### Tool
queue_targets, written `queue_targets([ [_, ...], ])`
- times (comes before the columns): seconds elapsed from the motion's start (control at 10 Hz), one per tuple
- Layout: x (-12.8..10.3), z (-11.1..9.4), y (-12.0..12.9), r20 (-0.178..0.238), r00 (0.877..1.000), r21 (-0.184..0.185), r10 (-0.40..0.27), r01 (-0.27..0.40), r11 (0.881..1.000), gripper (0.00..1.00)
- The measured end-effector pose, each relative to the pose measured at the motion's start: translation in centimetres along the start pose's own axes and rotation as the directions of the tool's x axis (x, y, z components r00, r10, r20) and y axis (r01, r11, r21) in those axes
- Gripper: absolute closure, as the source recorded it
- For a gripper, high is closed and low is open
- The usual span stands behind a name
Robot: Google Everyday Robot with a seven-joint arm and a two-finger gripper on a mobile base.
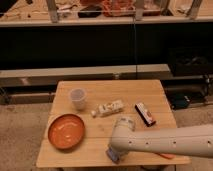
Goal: Wipe the white sponge on the table
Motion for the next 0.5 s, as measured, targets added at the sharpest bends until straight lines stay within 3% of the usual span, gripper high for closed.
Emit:
queue_targets([
  [0.5, 4.8, -1.3, -1.1, 0.007, 0.999, 0.004, 0.040, -0.040, 0.999, 0.46],
])
